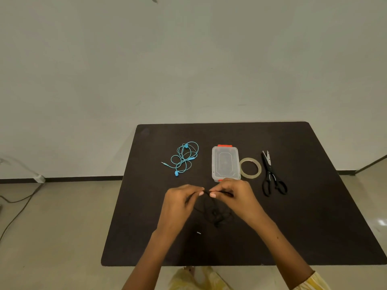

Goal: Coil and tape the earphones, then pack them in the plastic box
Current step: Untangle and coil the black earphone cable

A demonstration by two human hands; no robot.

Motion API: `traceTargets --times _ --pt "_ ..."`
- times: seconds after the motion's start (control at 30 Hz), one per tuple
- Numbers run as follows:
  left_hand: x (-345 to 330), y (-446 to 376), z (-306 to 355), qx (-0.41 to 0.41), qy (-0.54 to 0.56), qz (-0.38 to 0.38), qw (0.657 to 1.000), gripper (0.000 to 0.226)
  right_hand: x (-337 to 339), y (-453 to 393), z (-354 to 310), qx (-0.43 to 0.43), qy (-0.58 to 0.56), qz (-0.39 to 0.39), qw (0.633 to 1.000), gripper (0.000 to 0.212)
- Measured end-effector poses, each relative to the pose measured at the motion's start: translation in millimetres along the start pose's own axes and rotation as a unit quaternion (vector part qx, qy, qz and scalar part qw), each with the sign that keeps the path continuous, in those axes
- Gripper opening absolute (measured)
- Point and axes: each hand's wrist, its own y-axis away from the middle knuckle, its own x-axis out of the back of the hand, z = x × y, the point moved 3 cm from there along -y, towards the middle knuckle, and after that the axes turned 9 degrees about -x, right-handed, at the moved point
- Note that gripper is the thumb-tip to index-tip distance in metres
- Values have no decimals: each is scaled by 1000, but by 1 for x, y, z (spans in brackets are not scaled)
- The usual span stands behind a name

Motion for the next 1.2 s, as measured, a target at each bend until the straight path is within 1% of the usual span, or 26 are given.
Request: traceTargets --times 0.13,0.27,0.4,0.47,0.53,0.57,0.6,0.67,0.73,0.8,0.93,1.07,1.2 --pt "16 5 -15 28 -9 47 998 16 19 2 20 -41 -29 29 998 9" --pt "16 8 -17 23 -22 34 999 18 26 4 30 -59 -16 26 998 8" --pt "12 7 -16 19 -31 25 999 20 24 4 29 -71 -26 36 996 5" --pt "11 8 -17 35 -59 7 998 30 21 4 27 -69 -21 47 996 7" --pt "8 7 -18 47 -120 -30 991 44 18 4 23 -64 -7 55 996 7" --pt "5 6 -17 40 -144 -48 988 48 15 3 21 -60 6 55 997 5" --pt "2 4 -14 28 -143 -62 987 49 12 3 18 -54 19 54 997 4" --pt "-4 -2 -3 3 -80 -68 994 46 6 1 13 -35 33 45 998 3" --pt "-9 -6 8 -14 -25 -66 997 37 1 0 6 -9 23 28 999 3" --pt "-12 -7 13 -29 -19 -56 998 27 -2 -1 2 6 -4 20 1000 5" --pt "-9 -6 13 -40 -4 -28 999 15 -2 -2 3 -3 -55 2 998 9" --pt "4 -4 0 -14 -16 20 1000 18 13 -2 16 -36 -50 10 998 9" --pt "18 -3 -12 7 -29 46 998 17 31 -1 28 -62 -31 22 997 7"
